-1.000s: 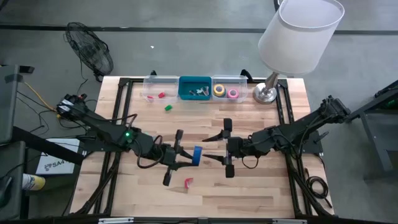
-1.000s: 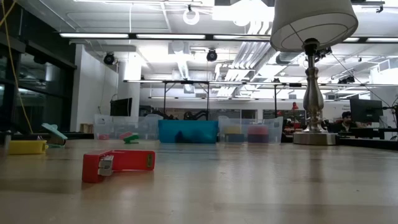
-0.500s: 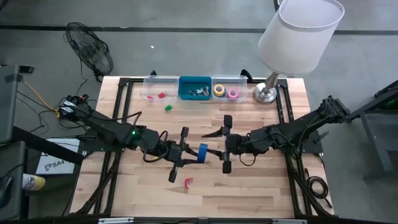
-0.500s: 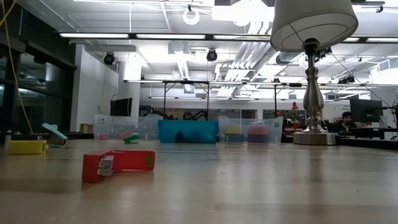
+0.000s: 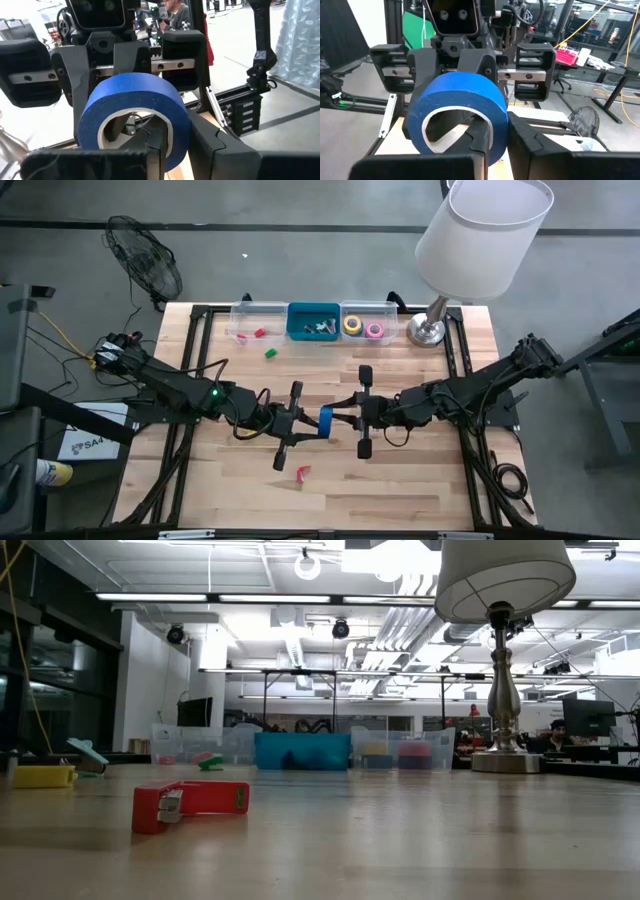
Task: Pick and place Stapler, Stapler remover, tape
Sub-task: Put the dark blue tape into the right transparent bin
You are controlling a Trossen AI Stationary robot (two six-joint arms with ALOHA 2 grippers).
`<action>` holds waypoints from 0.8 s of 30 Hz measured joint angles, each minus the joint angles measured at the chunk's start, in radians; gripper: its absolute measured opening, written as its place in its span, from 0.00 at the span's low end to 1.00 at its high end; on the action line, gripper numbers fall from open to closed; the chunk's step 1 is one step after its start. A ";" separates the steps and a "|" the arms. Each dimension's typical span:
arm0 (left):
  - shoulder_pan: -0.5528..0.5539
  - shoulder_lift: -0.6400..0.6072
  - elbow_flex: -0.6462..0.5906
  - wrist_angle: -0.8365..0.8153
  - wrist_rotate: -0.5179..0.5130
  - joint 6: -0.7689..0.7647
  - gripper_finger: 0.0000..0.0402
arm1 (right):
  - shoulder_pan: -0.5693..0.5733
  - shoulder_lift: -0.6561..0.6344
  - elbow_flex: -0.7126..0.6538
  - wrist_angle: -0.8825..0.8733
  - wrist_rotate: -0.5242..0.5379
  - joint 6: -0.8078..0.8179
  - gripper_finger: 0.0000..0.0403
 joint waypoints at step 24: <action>-0.002 0.000 -0.001 -0.055 -0.130 -0.017 0.50 | -0.006 -0.001 0.002 -0.127 0.004 0.141 0.08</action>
